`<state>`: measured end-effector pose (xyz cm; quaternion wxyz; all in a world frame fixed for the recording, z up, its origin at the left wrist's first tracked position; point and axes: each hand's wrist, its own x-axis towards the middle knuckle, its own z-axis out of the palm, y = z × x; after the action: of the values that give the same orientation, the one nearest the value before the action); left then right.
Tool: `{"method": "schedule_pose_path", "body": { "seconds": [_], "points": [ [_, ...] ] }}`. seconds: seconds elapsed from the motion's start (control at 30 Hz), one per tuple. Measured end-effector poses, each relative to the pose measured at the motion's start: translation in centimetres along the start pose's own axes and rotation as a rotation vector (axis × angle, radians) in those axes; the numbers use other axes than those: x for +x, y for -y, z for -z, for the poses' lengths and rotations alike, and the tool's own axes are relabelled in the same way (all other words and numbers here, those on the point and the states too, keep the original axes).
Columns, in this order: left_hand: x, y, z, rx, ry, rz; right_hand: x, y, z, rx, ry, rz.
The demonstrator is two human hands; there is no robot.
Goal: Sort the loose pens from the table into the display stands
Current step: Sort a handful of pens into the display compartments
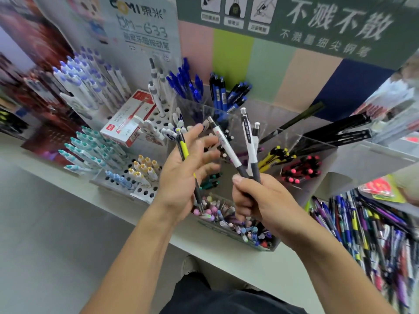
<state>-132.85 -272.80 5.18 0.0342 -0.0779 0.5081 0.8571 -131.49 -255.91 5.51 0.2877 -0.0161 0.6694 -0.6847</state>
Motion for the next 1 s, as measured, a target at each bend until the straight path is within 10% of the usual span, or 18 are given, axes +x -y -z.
{"method": "schedule_pose_path", "body": {
  "seconds": [0.33,0.47,0.63,1.0],
  "points": [
    [-0.2,-0.5,0.8,0.455,-0.082,-0.031,2.4,1.4,-1.9,-0.837,0.055,0.008],
    [0.5,-0.5,1.2,0.532,-0.023,-0.014,2.0,2.4,-1.1,-0.919,0.183,0.032],
    [0.1,-1.8,2.1,0.665,0.210,0.050,3.0,5.5,2.2,-0.530,-0.117,0.258],
    [0.1,-1.5,2.7,0.761,0.371,0.074,4.3,6.9,0.5,-0.627,0.103,0.166]
  ]
}}
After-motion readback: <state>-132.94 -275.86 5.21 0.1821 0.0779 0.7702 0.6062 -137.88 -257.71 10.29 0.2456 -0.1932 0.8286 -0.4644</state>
